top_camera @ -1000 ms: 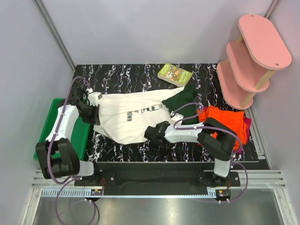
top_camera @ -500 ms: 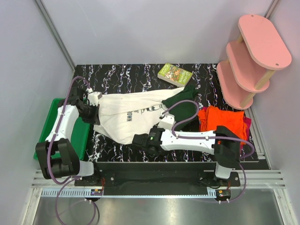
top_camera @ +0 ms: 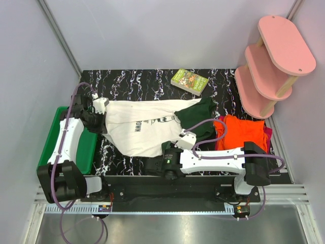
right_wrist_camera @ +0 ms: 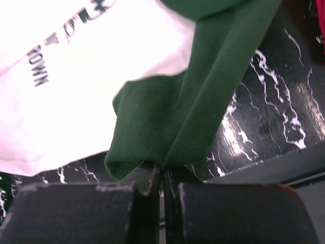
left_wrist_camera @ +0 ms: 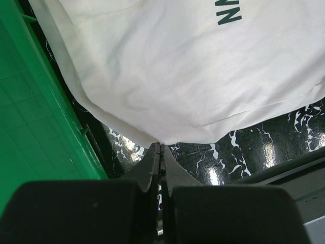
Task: Fold and stack the t-shirts
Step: Fold the tshirt
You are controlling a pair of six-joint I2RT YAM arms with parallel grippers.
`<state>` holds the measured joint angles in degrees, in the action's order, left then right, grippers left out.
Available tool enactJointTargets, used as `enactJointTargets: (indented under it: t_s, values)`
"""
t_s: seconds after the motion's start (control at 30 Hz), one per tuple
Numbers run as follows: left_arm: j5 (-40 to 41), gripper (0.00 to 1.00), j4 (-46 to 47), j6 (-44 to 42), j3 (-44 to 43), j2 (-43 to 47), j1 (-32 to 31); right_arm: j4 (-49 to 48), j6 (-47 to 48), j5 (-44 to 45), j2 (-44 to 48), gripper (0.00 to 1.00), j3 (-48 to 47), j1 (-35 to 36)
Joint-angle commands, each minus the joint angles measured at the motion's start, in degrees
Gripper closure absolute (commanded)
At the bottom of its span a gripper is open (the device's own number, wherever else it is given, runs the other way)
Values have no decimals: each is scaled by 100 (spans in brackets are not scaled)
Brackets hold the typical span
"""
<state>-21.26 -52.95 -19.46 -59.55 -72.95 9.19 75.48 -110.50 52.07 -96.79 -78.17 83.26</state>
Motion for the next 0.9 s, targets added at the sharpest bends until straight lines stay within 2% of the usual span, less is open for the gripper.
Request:
enactJointTargets:
  t_s: [0.0,0.17,0.27,0.47,0.87]
  values:
    - [-98,100,66,22,-66,351,-14,1794,149,777,-102,100,-548,49]
    - [-98,100,-5,57,-74,483,-14,1786,1002,1471,-568,100,-1471,32]
    - [-72,100,-23,39,-74,615,-14,1777,1460,1674,-421,100,-1780,-3]
    - [-28,100,-49,21,40,852,-14,1768,1795,1718,458,100,-1324,-152]
    - [-19,100,-49,197,189,949,-14,1777,2463,1402,1601,100,-639,-697]
